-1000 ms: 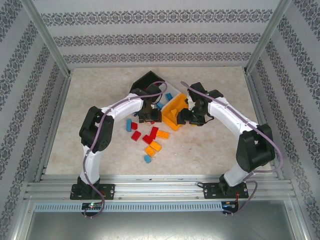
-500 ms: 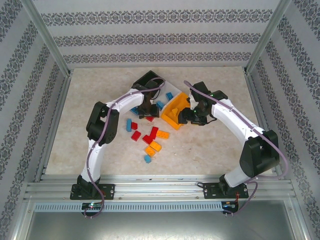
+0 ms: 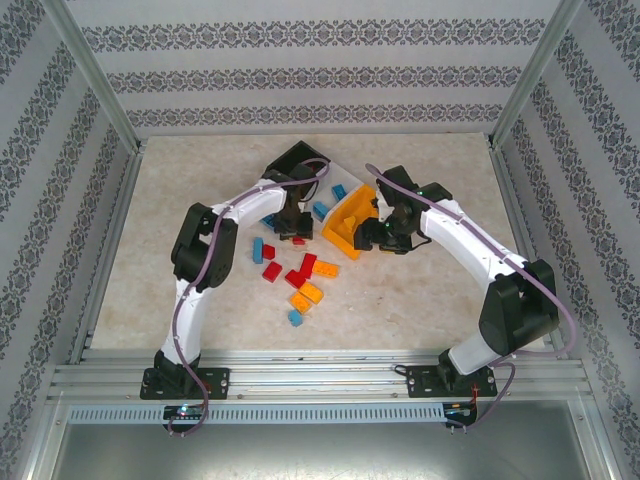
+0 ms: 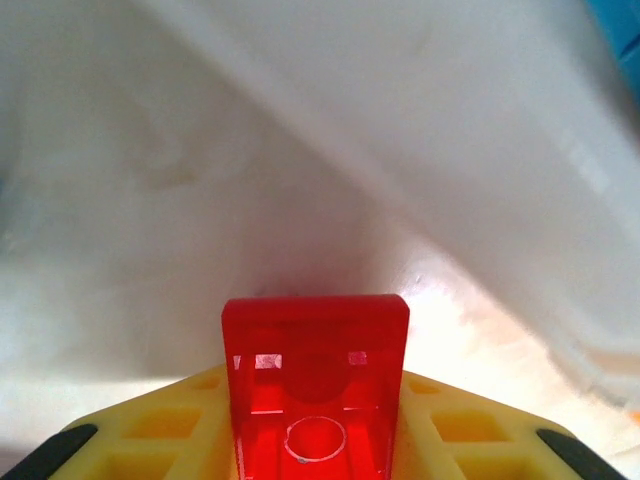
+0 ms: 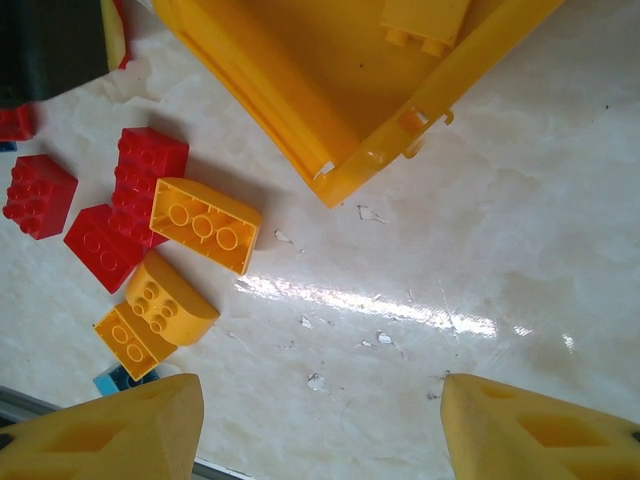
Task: Sort the legos into containers by color
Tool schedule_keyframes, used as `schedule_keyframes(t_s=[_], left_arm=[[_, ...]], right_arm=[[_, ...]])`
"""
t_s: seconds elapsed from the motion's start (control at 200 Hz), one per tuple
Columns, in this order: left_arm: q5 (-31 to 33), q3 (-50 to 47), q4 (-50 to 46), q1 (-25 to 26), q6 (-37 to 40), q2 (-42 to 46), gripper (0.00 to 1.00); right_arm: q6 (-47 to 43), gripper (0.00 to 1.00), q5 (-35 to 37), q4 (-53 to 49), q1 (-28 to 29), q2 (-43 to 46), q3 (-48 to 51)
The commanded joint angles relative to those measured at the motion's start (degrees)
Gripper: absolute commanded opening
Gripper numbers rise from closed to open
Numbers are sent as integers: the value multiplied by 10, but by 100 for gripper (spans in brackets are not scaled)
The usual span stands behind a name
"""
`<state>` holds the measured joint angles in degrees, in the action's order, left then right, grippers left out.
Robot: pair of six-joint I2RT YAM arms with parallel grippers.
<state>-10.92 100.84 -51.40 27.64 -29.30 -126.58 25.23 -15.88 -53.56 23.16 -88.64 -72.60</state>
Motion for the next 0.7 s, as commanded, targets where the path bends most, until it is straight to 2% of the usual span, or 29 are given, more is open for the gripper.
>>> schedule_keyframes(t_s=[0.0, 0.16, 0.355, 0.495, 0.694], left_arm=[[-5, -22, -24, -10, 13, 58, 35], [-17, -17, -27, -35, 15, 107, 35], [-34, 58, -34, -88, 17, 110, 35], [-60, 130, -27, -116, 10, 70, 35], [-82, 272, -46, -119, 11, -30, 35]], right_arm=[[8, 65, 12, -8, 7, 2, 3], [11, 65, 23, -11, 6, 10, 1], [22, 65, 25, -16, 6, 15, 3], [38, 65, 27, -11, 6, 21, 11], [64, 65, 46, 2, 6, 38, 18]])
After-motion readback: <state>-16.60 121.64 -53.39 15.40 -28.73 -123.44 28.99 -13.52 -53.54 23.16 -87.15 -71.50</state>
